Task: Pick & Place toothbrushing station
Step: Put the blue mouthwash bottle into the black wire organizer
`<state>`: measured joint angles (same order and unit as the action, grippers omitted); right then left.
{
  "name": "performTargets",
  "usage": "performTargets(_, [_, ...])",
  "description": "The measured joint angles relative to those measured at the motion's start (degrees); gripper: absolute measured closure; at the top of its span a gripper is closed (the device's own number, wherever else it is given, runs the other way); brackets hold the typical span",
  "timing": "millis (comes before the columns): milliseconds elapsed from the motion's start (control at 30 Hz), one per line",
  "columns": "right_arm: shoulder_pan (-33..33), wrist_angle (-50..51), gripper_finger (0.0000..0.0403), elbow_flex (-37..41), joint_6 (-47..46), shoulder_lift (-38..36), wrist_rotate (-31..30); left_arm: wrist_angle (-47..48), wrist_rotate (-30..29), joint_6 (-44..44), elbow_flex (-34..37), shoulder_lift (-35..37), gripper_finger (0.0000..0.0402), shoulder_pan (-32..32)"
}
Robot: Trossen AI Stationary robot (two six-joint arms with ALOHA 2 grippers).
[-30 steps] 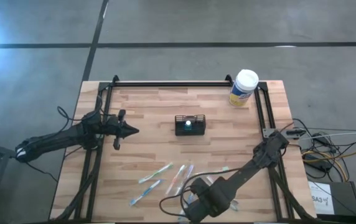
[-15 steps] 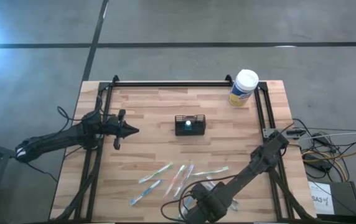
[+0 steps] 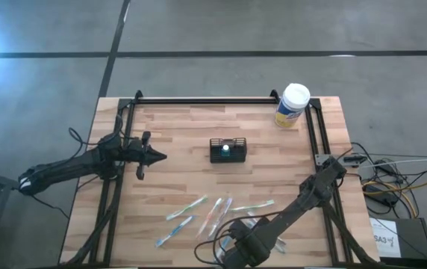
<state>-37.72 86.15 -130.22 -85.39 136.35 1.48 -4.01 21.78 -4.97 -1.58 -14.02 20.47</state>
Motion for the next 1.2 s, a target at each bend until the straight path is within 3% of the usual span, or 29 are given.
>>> performTargets(533, [0.22,-0.14,0.0318,0.27,4.76,0.00,-1.51,0.00,0.00,0.00,0.02,0.00,0.0394,0.00])
performTargets(833, [0.22,2.17,0.0319,-0.63,11.78,-3.86,-4.56,0.00,-0.01,0.00,0.00,0.01,0.0394,0.04])
performTargets(1200, [0.75,2.45,0.0319,-0.80,25.02,-15.89,-17.78,0.02,-0.04,0.00,0.00,0.02,0.0394,0.04])
